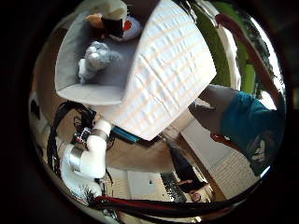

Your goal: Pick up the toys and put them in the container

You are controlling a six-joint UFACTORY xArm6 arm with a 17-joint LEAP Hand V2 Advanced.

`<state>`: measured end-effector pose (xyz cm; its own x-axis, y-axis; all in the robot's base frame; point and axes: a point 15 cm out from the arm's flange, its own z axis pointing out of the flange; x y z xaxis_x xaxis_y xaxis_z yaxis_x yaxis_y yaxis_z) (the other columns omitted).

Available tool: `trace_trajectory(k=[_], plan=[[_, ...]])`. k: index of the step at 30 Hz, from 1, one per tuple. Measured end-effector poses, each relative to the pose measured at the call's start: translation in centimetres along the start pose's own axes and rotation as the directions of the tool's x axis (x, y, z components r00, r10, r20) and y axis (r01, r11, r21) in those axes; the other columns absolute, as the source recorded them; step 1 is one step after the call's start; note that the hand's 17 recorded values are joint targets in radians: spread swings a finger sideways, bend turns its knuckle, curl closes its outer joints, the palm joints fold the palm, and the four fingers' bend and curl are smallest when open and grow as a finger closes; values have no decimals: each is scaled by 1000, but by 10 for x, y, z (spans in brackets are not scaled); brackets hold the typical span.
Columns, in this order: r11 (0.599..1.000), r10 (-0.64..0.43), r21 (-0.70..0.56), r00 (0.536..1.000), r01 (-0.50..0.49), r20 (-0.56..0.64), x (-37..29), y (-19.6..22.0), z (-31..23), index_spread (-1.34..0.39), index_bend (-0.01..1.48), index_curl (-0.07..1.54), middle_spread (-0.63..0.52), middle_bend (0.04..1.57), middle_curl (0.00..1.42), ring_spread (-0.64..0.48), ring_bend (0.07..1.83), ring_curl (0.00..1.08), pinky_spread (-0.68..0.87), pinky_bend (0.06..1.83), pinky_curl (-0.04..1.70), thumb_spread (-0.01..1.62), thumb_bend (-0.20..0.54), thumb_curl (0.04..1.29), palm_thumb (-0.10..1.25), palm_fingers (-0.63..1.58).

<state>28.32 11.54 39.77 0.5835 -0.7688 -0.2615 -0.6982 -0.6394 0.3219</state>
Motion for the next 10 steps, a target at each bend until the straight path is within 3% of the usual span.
trace_trajectory(k=[6, 10], plan=[[996, 13, 89, 1000, -12, -8, -5, 32, -18, -396, 203, 208, 102, 145, 290, 314, 317, 335, 494, 461, 542, 1131, -30, 446, 782, -36], [992, 88, 84, 996, -90, 27, 8, 56, -2, -357, 218, 236, 85, 152, 285, 307, 308, 330, 481, 435, 509, 1136, -28, 440, 774, 13]])
